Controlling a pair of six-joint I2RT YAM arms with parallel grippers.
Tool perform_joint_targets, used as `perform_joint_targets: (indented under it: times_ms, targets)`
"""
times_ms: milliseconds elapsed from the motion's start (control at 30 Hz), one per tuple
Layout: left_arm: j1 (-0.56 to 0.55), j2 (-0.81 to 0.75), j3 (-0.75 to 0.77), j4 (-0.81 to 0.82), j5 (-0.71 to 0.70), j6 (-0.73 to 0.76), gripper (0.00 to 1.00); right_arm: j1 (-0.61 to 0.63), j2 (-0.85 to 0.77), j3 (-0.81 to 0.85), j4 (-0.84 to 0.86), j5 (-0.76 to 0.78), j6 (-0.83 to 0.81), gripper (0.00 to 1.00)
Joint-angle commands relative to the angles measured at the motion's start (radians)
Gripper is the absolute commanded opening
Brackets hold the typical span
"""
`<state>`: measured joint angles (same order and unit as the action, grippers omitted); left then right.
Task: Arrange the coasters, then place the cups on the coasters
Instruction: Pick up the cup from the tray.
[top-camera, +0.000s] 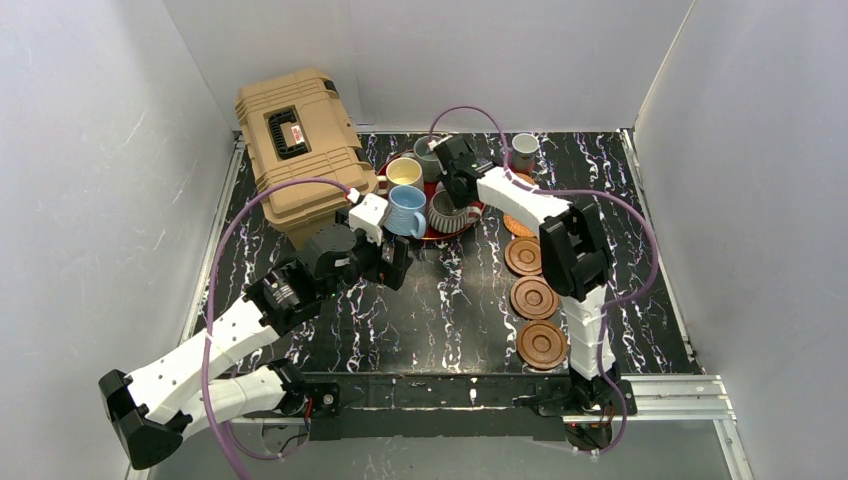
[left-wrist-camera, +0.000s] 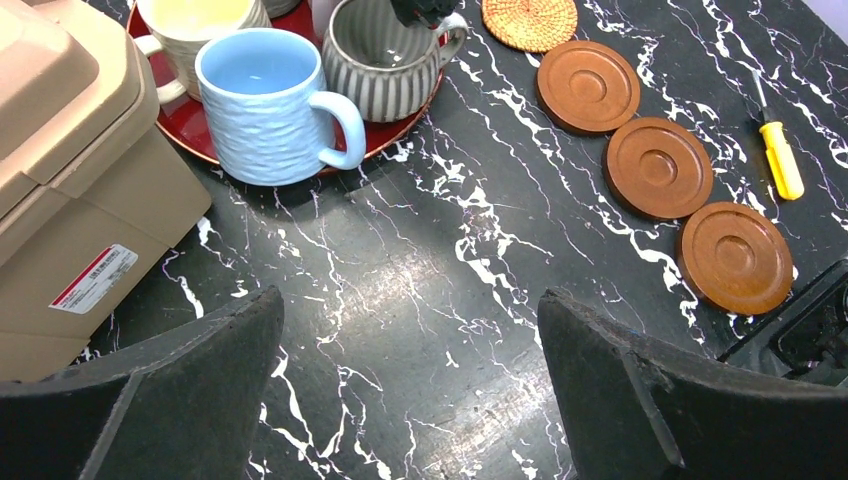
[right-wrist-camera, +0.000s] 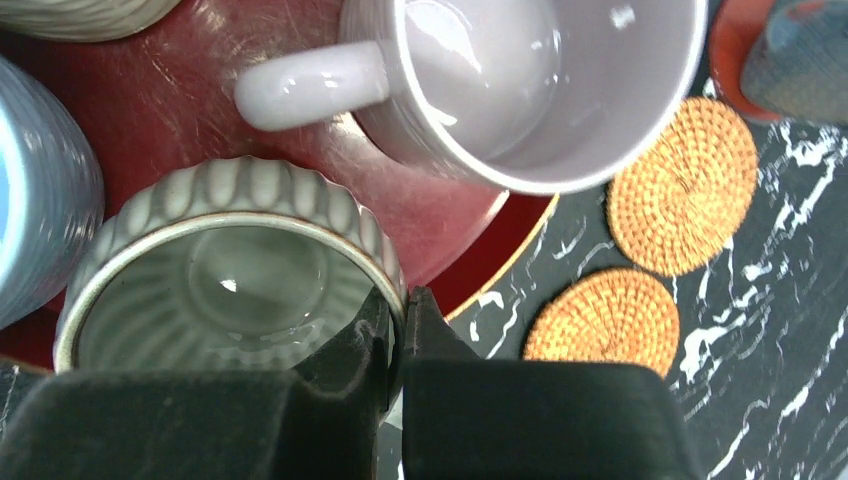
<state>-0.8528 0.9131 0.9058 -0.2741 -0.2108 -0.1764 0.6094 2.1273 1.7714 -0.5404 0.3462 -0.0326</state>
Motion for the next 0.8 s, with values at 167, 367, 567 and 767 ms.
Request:
perform_joint_targets:
  times_ms: [167, 367, 567, 767]
  targets:
    - [0.004, -0.032, -0.011, 0.005, -0.042, -0.008, 0.96, 0.013, -0.283, 0.007, -0.115, 0.205, 0.228, 0.01]
    - [0.003, -0.050, -0.017, 0.021, -0.043, -0.044, 0.95, 0.024, -0.440, -0.145, -0.149, 0.263, 0.421, 0.01]
    - [0.002, -0.016, 0.024, 0.018, -0.041, -0.259, 0.91, 0.086, -0.588, -0.330, -0.129, 0.295, 0.615, 0.01]
    - [-0.007, 0.046, 0.026, 0.013, -0.047, -0.528, 0.89, 0.176, -0.684, -0.526, -0.125, 0.346, 0.820, 0.01]
